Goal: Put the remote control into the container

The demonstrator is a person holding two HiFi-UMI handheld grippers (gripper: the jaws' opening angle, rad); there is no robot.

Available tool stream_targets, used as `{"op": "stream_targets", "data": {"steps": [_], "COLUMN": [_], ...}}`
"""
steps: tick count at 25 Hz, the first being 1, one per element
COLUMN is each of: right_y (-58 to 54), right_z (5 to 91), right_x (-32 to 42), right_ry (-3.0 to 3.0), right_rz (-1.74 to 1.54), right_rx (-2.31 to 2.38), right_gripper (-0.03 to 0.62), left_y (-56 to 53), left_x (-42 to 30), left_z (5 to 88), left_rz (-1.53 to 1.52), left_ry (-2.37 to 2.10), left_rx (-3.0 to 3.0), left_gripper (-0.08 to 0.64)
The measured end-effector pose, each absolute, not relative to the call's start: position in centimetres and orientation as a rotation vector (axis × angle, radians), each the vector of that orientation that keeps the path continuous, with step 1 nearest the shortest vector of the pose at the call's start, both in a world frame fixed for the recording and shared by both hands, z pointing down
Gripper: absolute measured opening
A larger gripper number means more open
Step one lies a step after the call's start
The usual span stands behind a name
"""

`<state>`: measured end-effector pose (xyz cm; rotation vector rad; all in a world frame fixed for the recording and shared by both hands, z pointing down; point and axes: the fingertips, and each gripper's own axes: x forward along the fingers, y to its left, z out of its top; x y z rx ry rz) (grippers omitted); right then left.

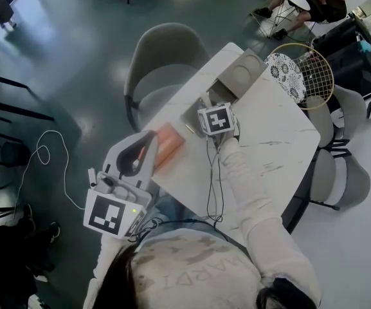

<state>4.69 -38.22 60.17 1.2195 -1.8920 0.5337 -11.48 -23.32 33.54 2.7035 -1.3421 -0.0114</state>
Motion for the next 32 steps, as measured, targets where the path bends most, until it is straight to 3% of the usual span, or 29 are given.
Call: {"op": "stream_targets", "data": {"steps": [8,23,32], "right_y": [-38.3,-37.5,-37.6], "right_z": [61.1,63.1,63.9], "right_x": [5.0,5.7,5.7], "right_ry": [-1.850,-1.702,-1.623], "right_rz": [0.661,1.222,1.145], "right_rx": [1.212,1.190,1.113], "right_gripper": [0.120,0.118,0.120], "left_y": [-23.6,-24.0,-24.2], "left_x": [-11.6,-12.0,-12.5], "left_z": [33.9,34.0,34.0], "left_rz": [-0.010,-0.029,-0.023], "left_ry": [-1.341,-1.335,-1.346], "left_rx": [2.698,2.697,2.688], "left_gripper": [0.015,0.015,0.015]}}
